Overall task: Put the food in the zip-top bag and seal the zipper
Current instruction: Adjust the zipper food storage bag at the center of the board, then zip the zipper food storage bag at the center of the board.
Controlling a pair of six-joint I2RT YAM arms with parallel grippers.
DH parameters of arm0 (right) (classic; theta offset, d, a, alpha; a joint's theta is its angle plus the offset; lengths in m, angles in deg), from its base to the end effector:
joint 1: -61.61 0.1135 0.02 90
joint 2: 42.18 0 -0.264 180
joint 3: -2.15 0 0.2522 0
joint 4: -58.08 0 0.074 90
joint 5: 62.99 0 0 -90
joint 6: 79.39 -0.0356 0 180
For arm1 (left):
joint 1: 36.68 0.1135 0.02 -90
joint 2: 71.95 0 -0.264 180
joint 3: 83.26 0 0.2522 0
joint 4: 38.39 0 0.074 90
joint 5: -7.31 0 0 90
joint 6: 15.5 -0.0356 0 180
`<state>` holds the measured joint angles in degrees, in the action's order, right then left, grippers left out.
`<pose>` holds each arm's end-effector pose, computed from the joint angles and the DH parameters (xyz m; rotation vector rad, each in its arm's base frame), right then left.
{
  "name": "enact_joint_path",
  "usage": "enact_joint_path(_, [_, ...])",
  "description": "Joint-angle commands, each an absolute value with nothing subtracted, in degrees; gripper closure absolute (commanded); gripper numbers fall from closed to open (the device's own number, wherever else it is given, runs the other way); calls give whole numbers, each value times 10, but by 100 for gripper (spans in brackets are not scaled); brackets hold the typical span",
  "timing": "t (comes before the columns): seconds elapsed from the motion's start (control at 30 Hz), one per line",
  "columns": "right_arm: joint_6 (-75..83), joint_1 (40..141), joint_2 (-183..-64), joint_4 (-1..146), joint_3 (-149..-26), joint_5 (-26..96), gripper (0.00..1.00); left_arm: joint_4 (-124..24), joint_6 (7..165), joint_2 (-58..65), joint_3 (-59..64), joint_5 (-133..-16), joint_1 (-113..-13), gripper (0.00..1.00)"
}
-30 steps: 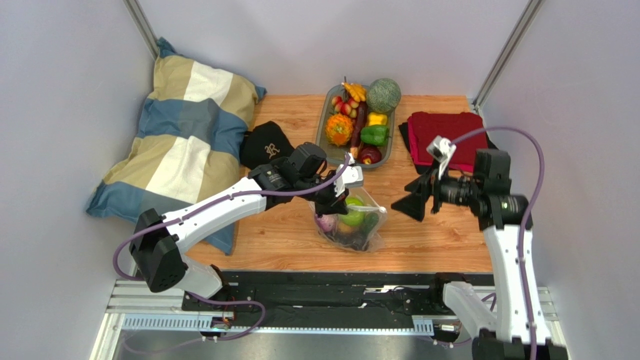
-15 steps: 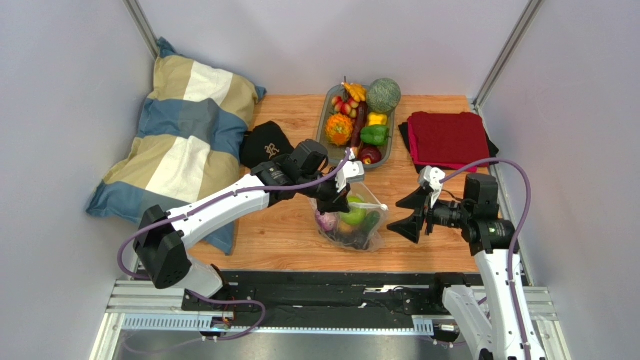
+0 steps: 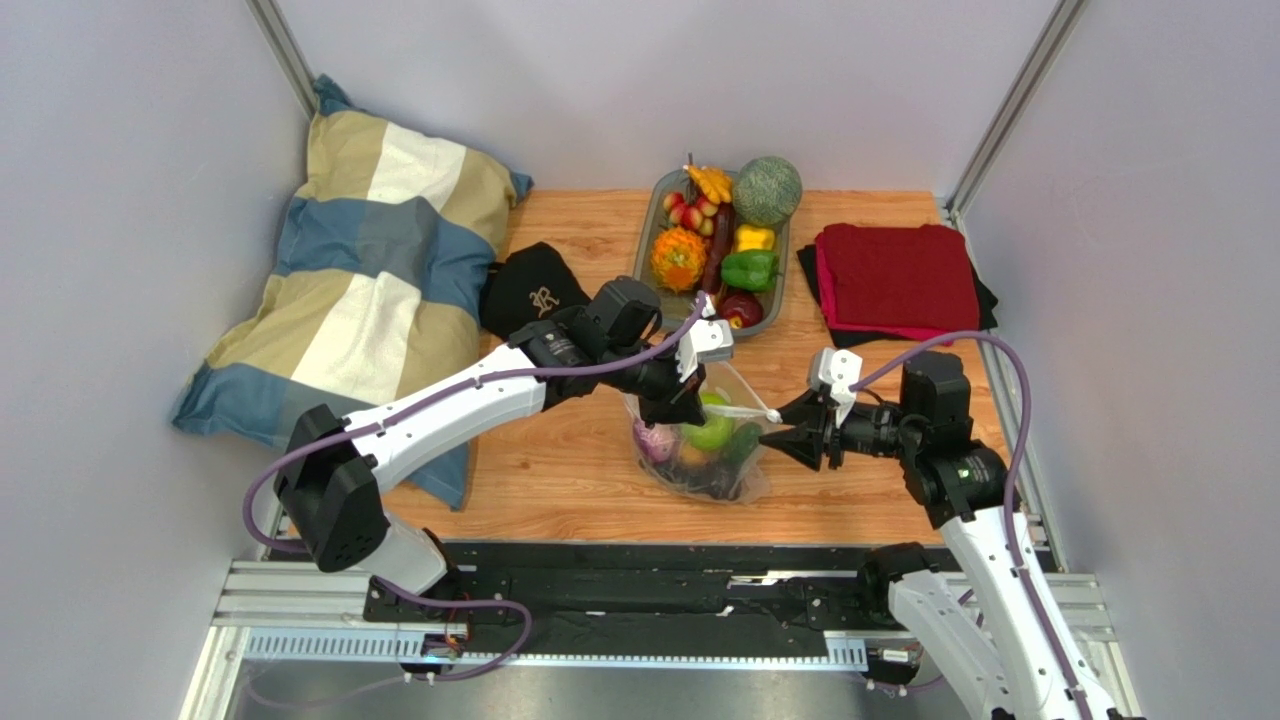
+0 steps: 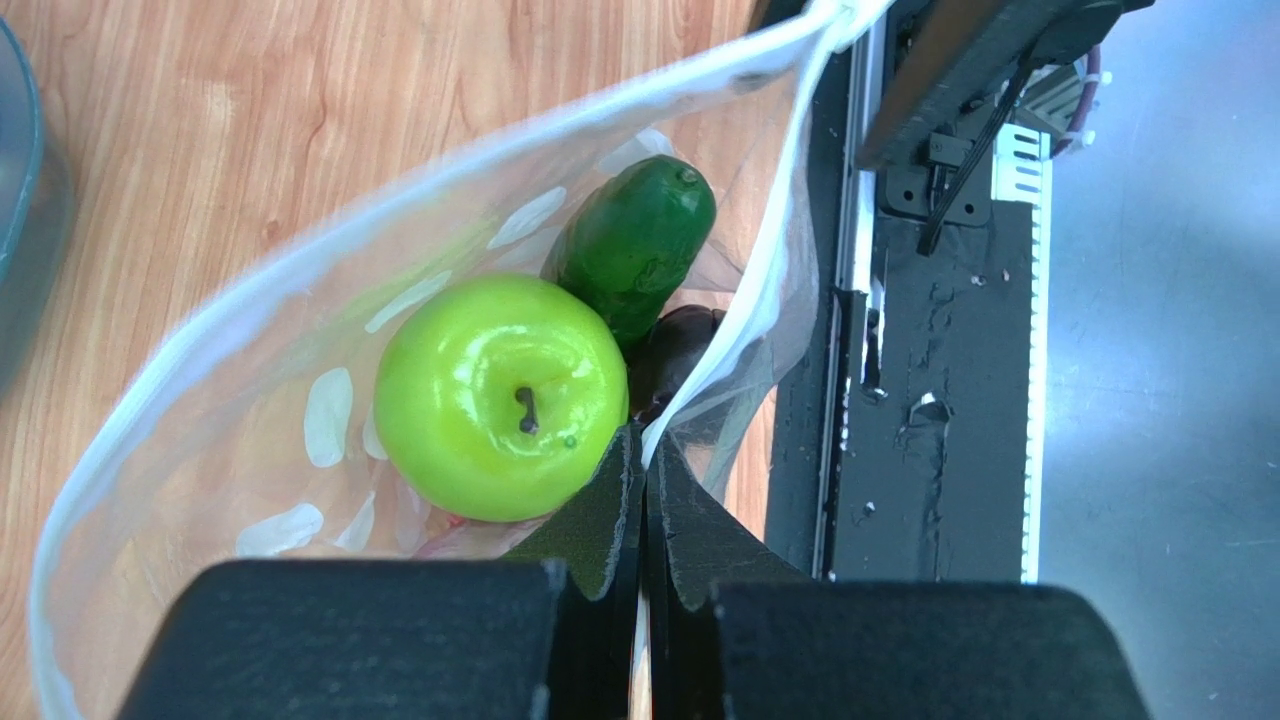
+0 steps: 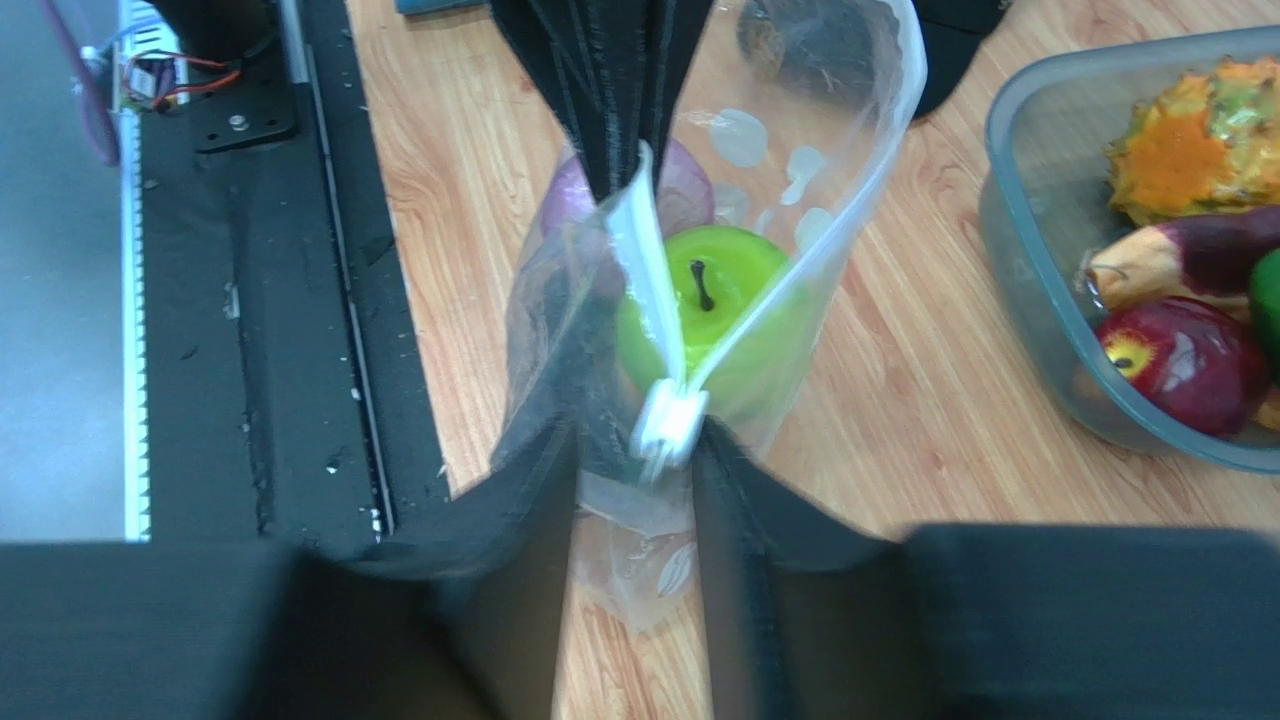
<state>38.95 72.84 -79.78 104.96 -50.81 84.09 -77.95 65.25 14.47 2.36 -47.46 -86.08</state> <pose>0.1252 0.0553 0.2926 -1.1655 1.5627 0.8477 0.2019 -0.2671 0.3067 1.4319 1.8540 -1.0591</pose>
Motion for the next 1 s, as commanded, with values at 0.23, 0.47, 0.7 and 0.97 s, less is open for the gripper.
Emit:
enact_joint_path(0.23, [408, 732, -796, 1020, -502, 798, 100, -751, 658, 118, 20, -446, -855, 100])
enact_joint_path(0.47, [412, 732, -795, 1018, -506, 801, 100, -756, 587, 97, 39, -413, -855, 63])
enact_joint_path(0.7, [410, 735, -805, 1015, -517, 812, 100, -762, 487, 118, 128, -406, -871, 30])
enact_joint_path(0.97, [397, 737, -800, 1009, -523, 806, 100, -797, 417, 207, 217, -421, -917, 36])
